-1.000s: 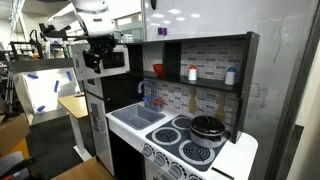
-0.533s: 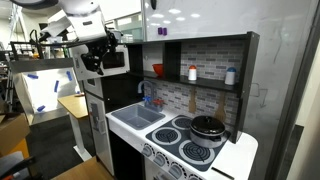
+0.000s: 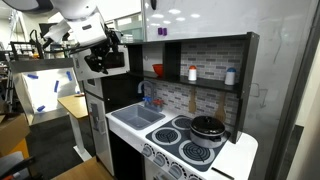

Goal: Take the orange bowl from the cupboard and put it on the stove

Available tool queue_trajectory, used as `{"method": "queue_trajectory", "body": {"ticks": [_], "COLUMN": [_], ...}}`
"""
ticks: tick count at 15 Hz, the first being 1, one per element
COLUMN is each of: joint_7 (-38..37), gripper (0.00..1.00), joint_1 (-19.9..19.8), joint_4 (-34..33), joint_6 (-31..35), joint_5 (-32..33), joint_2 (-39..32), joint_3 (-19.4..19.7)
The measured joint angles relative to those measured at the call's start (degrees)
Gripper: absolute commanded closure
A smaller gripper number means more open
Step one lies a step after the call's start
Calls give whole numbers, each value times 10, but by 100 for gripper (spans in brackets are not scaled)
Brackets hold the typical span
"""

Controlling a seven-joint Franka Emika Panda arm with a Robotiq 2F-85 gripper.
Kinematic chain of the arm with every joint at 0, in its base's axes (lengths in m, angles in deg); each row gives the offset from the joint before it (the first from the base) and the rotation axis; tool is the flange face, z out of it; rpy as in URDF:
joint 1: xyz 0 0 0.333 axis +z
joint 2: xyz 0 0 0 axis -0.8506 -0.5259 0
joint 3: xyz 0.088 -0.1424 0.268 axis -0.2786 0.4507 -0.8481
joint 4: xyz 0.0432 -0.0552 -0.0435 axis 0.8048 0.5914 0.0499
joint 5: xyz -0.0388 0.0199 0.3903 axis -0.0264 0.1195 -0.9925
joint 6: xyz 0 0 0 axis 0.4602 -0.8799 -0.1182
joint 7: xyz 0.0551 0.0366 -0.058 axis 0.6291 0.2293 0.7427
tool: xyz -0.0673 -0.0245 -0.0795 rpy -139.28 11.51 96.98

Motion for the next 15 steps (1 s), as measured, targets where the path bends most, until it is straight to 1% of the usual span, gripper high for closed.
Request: {"method": "queue_trajectory", "body": {"ticks": [4,7,12,15], "joint_7": [50,88,149,157], "gripper": [0,0,0,0], "joint_1": [19,34,39,39], "joint_4": [-8,-23,-65,-77], "joint_6": [18,47,74,77], "joint_5": [-44,-78,-127,-132], "joint_2": [-11,-32,-79,-94], "joint_3": [0,0,3,3]}}
